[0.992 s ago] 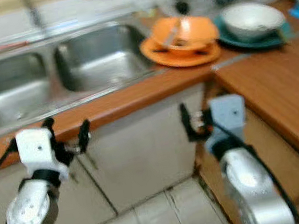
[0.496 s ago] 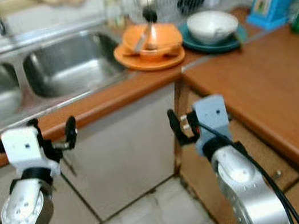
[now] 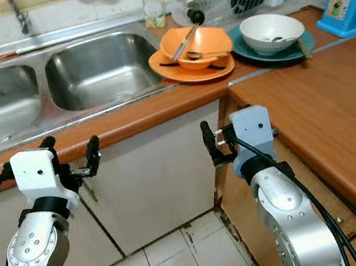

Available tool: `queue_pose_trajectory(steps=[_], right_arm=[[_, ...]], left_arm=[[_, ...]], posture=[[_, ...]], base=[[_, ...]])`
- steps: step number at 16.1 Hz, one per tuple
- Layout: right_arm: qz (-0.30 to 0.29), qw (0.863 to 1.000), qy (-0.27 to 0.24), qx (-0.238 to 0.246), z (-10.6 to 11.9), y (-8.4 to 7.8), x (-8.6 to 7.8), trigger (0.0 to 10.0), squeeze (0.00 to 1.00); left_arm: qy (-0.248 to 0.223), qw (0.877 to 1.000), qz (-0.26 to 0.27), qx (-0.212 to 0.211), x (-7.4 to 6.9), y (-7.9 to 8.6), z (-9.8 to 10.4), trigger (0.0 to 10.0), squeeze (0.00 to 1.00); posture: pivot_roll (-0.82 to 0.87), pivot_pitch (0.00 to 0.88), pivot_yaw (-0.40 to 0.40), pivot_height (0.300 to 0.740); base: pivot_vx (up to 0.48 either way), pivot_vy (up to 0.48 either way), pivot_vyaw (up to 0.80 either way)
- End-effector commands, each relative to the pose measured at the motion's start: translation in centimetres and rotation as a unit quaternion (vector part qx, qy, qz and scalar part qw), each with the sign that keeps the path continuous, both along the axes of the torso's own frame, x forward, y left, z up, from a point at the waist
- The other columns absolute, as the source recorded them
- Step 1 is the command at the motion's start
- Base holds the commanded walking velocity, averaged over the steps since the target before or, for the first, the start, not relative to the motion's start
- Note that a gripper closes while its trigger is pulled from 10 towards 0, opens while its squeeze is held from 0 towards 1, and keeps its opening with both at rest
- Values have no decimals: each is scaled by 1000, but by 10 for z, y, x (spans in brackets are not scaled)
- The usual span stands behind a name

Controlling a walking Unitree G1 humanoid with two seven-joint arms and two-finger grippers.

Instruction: Kitchen organization

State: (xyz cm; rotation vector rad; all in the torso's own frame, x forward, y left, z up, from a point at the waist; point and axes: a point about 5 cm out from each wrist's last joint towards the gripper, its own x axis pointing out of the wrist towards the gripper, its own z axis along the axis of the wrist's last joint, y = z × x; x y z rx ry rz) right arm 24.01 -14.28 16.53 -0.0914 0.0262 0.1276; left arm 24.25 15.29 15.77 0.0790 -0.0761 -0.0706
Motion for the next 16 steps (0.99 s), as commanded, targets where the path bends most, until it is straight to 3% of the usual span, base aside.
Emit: queue_pose_trajectory(steps=[1,3,8,13,16], right_arm=[[2,1000,-16,10,8,0,-3,10000,1000],[34,999,-21,7,11,6,-2,10000,1000],[46,998,-44,16,23,8,3,10000,1000],[64,997,-43,25,22,10,0,10000,1000],[73,996,-40,26,21,12,-3,10000,1000]], left_arm=[[-13,1000,-10,-3,2,-3,8,10000,0],[-17,1000,-17,-6,2,-5,10,10000,0],[-30,999,-23,0,3,-7,15,10000,0],[-34,999,-28,1,3,-8,17,10000,0],[-36,999,-30,1,3,-8,18,10000,0]], posture=[[-84,0,1,740],[-77,0,-9,740],[-62,0,-20,740],[-56,0,-17,740],[-59,0,-9,740]], base=[[322,0,0],[332,0,0],[364,0,0],[373,0,-800],[372,0,0]])
